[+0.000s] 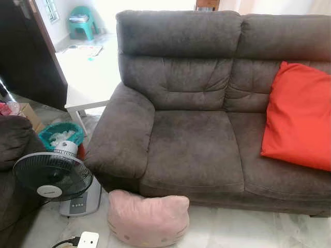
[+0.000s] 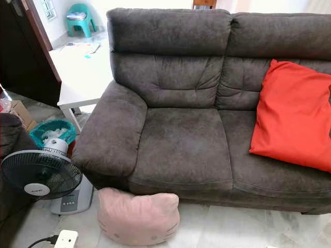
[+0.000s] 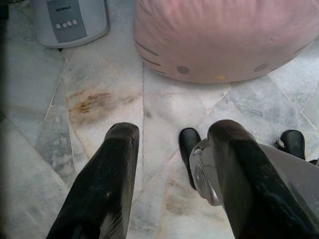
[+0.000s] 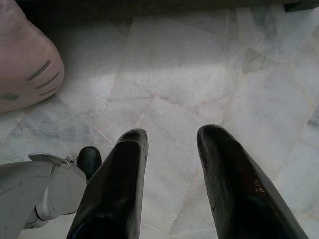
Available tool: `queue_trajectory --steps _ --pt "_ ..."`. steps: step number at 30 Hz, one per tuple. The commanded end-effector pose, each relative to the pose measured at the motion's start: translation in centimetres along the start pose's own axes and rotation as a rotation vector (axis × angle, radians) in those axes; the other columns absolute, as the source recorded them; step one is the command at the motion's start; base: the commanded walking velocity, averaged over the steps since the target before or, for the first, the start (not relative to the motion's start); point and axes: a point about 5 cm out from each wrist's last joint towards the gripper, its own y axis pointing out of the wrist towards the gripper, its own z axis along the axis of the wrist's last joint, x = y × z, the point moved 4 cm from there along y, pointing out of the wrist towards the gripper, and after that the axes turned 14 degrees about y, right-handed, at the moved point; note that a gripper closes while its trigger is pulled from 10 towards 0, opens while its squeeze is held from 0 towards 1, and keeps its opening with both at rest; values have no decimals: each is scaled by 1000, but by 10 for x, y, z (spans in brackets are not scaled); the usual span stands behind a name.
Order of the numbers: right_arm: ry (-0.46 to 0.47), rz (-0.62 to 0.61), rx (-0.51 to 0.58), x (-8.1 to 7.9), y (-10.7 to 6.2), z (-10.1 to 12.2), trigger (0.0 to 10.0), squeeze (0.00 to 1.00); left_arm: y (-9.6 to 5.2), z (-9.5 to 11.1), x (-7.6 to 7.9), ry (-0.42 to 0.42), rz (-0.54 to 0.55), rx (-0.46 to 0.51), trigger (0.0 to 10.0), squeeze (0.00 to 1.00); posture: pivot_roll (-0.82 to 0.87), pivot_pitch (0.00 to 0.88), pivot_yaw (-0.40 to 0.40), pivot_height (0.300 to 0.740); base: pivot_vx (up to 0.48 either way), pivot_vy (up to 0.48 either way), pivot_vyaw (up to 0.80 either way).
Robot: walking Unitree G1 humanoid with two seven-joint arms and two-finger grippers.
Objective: Move the pillow to the sofa from floor
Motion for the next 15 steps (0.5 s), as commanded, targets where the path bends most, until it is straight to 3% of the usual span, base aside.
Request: queue_trajectory --steps 1,15 --pt "-1 1 5 1 0 1 10000 0 -1 -4 -2 3 -1 -14 10000 0 -25 7 -24 740 247 0 0" --pt "-15 10 1 1 0 2 10000 0 -1 -3 -1 1 -4 -11 10000 0 -23 8 -27 740 258 0 0"
